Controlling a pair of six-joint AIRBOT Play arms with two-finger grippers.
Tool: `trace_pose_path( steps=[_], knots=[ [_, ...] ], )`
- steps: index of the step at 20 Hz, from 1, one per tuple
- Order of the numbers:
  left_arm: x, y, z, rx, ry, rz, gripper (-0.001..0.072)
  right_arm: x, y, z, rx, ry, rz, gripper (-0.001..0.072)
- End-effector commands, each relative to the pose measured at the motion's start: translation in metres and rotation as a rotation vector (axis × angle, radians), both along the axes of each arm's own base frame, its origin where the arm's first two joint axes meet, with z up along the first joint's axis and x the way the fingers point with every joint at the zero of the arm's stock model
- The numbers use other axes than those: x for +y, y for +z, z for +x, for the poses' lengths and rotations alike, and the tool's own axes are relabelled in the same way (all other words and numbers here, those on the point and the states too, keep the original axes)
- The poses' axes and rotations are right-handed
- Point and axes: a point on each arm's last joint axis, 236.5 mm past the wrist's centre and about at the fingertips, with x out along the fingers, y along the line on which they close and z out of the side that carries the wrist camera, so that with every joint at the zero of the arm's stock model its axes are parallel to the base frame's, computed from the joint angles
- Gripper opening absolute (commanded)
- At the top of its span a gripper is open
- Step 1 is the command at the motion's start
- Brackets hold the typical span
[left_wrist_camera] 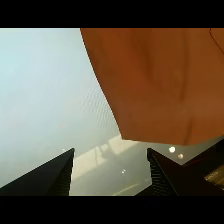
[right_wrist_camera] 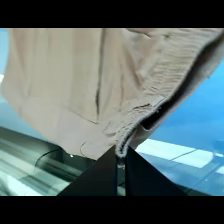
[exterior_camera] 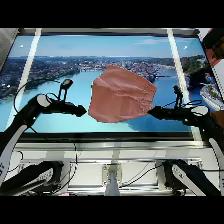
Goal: Fold the clothes and pants, and hang the long-sleeved shirts on hangers.
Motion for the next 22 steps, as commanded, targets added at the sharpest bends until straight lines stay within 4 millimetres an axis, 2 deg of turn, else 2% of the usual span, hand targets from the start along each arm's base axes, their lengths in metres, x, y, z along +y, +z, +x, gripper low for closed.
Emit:
trace_pose_path(
  steps=[1,5,7,8,12,16,18,19,22],
  knots=[
    [-0.020,-0.030,-0.016,0.028,-0.090,-0.044,0.0537,0.005,0.009,-0.009,-0.022,0.008,0.015,0.0018],
    [-0.050,-0.053,-0.021,0.057,-0.136,-0.105,0.0534,0.006,0.011,-0.008,-0.024,0.002,0.027,0.0018],
    [-0.064,-0.053,-0.023,0.047,-0.169,-0.136,0.0525,0.006,0.011,-0.008,-0.024,0.003,0.027,0.0018],
    [-0.071,-0.049,-0.023,0.023,-0.197,-0.152,0.0494,0.006,0.010,-0.008,-0.023,0.003,0.027,0.0018],
    [-0.099,-0.021,-0.011,-0.073,-0.202,-0.279,0.0489,0.007,0.011,-0.008,-0.023,0.004,0.027,0.0018],
    [-0.110,0.013,0.004,-0.173,-0.184,-0.361,0.0467,0.007,0.010,-0.008,-0.022,0.004,0.027,0.0019],
    [-0.110,0.025,0.006,-0.207,-0.190,-0.366,0.0307,0.007,0.010,-0.008,-0.021,0.003,0.028,0.0019],
    [-0.110,0.031,0.006,-0.223,-0.195,-0.367,0.0277,0.007,0.010,-0.008,-0.021,0.003,0.028,0.0019],
    [-0.109,0.046,-0.001,-0.269,-0.256,-0.343,0.0273,0.007,0.012,-0.008,-0.024,0.007,0.028,0.0019]
  ],
)
